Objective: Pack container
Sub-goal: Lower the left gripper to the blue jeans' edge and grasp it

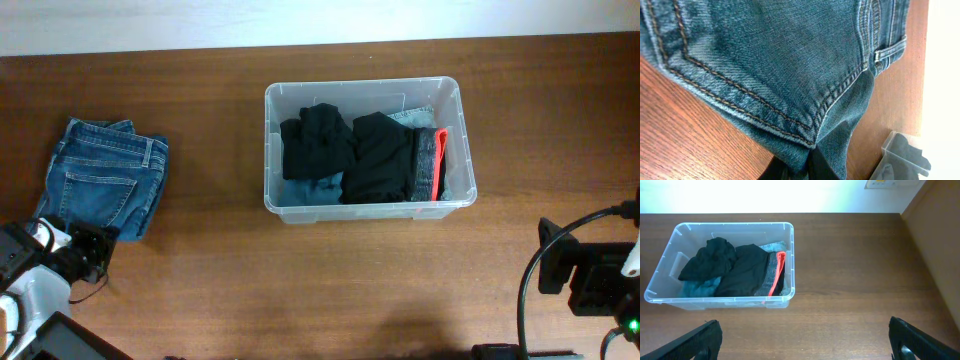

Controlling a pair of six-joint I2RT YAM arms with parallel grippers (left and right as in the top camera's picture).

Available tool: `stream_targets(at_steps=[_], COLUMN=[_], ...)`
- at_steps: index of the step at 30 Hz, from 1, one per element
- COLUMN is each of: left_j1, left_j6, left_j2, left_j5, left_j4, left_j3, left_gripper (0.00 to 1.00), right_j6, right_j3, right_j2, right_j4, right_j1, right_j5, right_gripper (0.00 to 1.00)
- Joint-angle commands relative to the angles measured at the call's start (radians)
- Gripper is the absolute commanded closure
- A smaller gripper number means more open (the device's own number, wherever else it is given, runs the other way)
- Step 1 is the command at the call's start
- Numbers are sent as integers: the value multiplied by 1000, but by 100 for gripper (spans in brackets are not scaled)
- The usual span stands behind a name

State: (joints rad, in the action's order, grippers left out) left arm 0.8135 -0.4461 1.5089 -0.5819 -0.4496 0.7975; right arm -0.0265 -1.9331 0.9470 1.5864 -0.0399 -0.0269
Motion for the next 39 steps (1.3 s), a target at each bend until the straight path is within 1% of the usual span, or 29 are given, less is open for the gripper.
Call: stream_targets(at_steps=[1,2,3,4,5,6,7,11,15,17,20,23,27,30,33,34,38,39], left_j1=[-1,-2,-2,-2,-2,-2,-2,-2,-2,-2,-2,-2,-2,-2,-2,-2,-2,-2], left_j6=[-13,-12,-12,-9,-9,-9,-9,-9,-9,-9,-9,-9,-10,-10,-12,-13,-15,-26], left_j2=[-26,-26,-26,-26,-26,-26,-26,-24,-23,-23,-21,-16,-5,14,41,51,98,112], left_j5=[50,62,69,68,68,68,68,75,79,101,136,134,133,134,131,130,126,126], left_j4=[-7,-14,-18,-27,-31,-35,-36,-43,-89,-117,-109,-54,46,104,161,182,262,280], left_j3=[2,2,2,2,2,2,2,2,2,1,-18,-58,-124,-159,-169,-169,-169,-169], left_gripper=[97,92,85,51,37,32,29,27,27,27,27,25,16,13,13,8,7,5], right_j6=[6,6,6,6,6,6,6,6,6,6,6,6,6,6,6,6,6,6], right_j3=[-2,-2,-2,-2,-2,-2,-2,-2,-2,-2,-2,-2,-2,-2,-2,-2,-2,-2], right_j2=[3,3,3,3,3,3,3,3,3,3,3,3,3,3,3,3,3,3], right_j4=[-4,-4,-4,-4,-4,-4,-4,-4,-4,-4,-3,-4,-4,-4,-4,-4,-4,-4], right_j1=[-6,-6,-6,-6,-6,-6,-6,-6,-6,-6,-6,-6,-6,-6,-6,-6,-6,-6], right_j5=[-11,-11,-11,-11,-11,-11,-11,-11,-11,-11,-11,-11,-11,-11,-11,-11,-11,-11], right_gripper=[2,1,2,1,2,1,2,2,1,1,2,1,2,1,1,2,1,2])
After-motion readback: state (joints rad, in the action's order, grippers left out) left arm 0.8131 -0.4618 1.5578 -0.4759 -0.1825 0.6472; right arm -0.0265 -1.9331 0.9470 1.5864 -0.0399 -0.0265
